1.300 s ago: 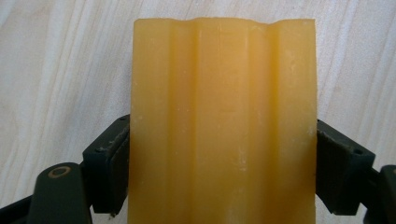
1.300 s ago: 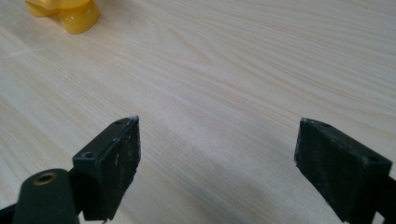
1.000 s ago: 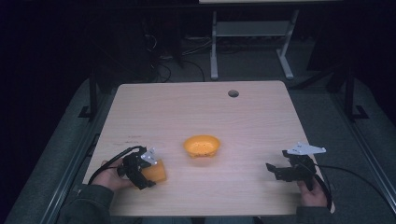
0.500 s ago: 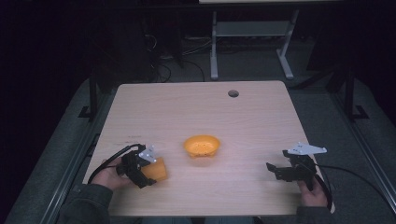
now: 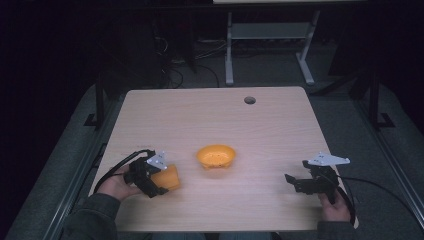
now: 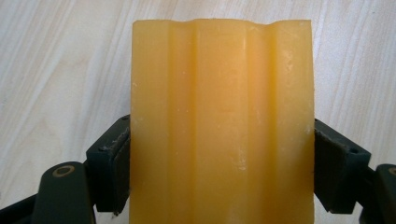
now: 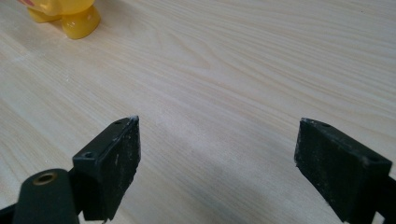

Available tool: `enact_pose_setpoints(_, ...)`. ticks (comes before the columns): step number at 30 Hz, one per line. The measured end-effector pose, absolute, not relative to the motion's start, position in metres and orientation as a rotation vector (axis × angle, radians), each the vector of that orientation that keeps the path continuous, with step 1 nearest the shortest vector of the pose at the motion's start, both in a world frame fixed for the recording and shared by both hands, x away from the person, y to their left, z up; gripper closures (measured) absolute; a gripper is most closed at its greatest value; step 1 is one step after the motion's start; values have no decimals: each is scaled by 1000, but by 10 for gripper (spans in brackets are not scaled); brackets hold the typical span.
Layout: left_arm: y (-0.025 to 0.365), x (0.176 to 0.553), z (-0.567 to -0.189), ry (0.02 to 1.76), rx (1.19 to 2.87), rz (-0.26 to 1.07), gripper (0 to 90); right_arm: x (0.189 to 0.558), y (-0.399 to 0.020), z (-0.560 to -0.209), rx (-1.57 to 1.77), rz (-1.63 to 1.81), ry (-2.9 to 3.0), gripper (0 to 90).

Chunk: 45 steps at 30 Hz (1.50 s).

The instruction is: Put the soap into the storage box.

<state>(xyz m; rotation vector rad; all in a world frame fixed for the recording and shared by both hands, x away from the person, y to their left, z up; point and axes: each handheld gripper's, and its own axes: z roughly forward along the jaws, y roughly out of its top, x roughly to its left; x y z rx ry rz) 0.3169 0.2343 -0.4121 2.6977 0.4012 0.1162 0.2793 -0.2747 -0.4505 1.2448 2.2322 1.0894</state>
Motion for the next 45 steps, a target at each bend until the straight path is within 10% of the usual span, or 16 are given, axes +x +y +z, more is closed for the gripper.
enact_pose_setpoints(45, 191, 350, -359, 263, 2717, 143, 207, 280, -275, -449, 1239, 1124, 2231, 140)
